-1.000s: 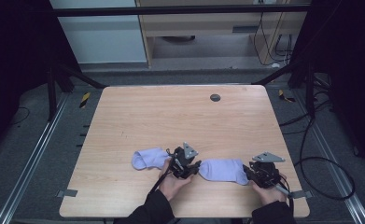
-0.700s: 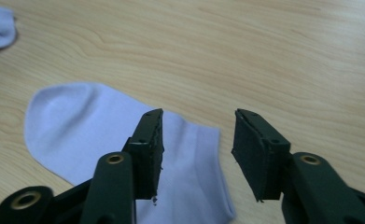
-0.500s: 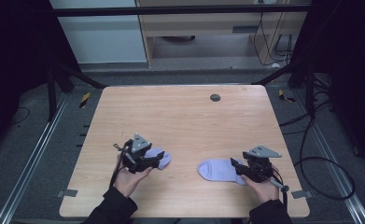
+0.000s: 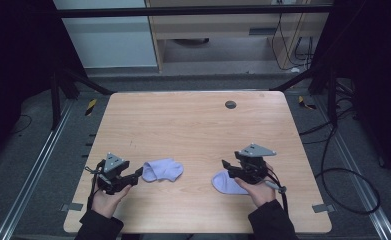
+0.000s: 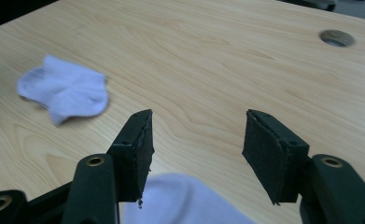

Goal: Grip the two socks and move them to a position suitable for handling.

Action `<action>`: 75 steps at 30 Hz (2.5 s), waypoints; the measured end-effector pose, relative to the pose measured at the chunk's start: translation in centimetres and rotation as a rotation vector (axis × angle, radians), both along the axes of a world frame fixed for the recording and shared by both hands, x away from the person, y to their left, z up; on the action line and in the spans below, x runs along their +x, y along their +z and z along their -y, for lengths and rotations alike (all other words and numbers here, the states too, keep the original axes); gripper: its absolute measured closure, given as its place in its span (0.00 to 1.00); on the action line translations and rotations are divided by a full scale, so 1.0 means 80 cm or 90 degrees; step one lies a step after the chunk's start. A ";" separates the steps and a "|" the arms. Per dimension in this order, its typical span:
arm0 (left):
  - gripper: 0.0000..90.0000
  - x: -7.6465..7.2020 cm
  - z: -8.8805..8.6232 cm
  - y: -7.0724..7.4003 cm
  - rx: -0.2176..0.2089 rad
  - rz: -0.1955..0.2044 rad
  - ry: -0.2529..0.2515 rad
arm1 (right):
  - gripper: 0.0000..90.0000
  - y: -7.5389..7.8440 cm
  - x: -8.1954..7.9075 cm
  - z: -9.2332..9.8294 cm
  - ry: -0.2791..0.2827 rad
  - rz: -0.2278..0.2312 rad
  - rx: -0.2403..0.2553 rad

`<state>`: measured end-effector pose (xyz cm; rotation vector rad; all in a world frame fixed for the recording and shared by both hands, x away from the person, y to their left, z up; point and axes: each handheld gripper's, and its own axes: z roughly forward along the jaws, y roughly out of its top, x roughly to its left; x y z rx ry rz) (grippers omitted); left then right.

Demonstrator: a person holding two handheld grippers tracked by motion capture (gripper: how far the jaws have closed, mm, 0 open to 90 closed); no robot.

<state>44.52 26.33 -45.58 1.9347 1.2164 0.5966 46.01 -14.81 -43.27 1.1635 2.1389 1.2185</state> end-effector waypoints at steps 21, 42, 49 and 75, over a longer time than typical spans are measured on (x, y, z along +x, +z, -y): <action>0.52 0.018 0.009 -0.032 0.012 -0.050 0.007 | 0.57 -0.033 0.030 -0.166 0.157 -0.052 -0.049; 0.74 0.028 0.023 -0.047 0.051 -0.080 0.001 | 0.81 -0.077 0.029 -0.221 0.218 -0.082 -0.151; 0.84 0.029 0.024 -0.048 0.050 -0.086 -0.006 | 0.92 -0.072 0.027 -0.222 0.219 -0.097 -0.135; 0.97 0.021 0.030 -0.038 0.073 -0.093 -0.079 | 0.88 -0.050 0.066 -0.208 0.029 -0.051 0.016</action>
